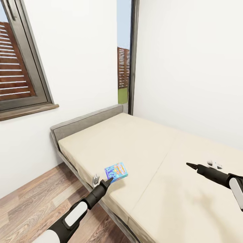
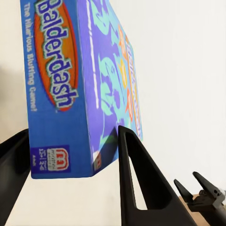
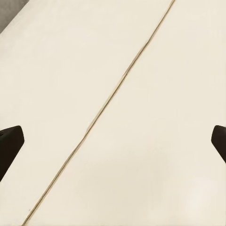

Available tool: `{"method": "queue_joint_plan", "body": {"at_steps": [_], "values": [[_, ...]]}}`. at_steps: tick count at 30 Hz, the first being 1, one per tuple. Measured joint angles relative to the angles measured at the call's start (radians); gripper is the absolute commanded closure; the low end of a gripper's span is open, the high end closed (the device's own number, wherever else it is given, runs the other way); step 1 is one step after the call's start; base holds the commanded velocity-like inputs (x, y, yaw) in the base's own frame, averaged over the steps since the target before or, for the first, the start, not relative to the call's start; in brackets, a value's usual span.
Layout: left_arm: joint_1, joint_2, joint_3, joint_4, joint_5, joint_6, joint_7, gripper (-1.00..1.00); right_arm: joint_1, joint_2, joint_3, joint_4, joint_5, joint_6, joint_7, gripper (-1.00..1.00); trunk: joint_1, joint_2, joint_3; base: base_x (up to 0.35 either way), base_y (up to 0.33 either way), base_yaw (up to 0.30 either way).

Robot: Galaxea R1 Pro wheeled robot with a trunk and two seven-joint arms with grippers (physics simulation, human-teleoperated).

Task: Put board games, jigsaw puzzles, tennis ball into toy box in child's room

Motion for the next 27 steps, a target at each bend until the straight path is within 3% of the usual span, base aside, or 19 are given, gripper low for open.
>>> {"method": "queue_joint_plan", "body": {"at_steps": [14, 27], "values": [[0.0, 0.0, 0.0, 0.004, 0.002, 0.005, 0.0, 1.0, 0.003, 0.0, 0.001, 0.0, 0.002, -0.002, 0.031, -1.0, -0.054, 0.098, 0.044, 0.0, 0.0, 0.0], [0.0, 0.0, 0.0, 0.008, 0.001, 0.06, 0.0, 1.0, 0.007, 0.001, 0.001, 0.0, 0.002, -0.004, 0.034, -1.0, -0.103, 0.189, 0.085, 0.0, 0.0, 0.0]]}}
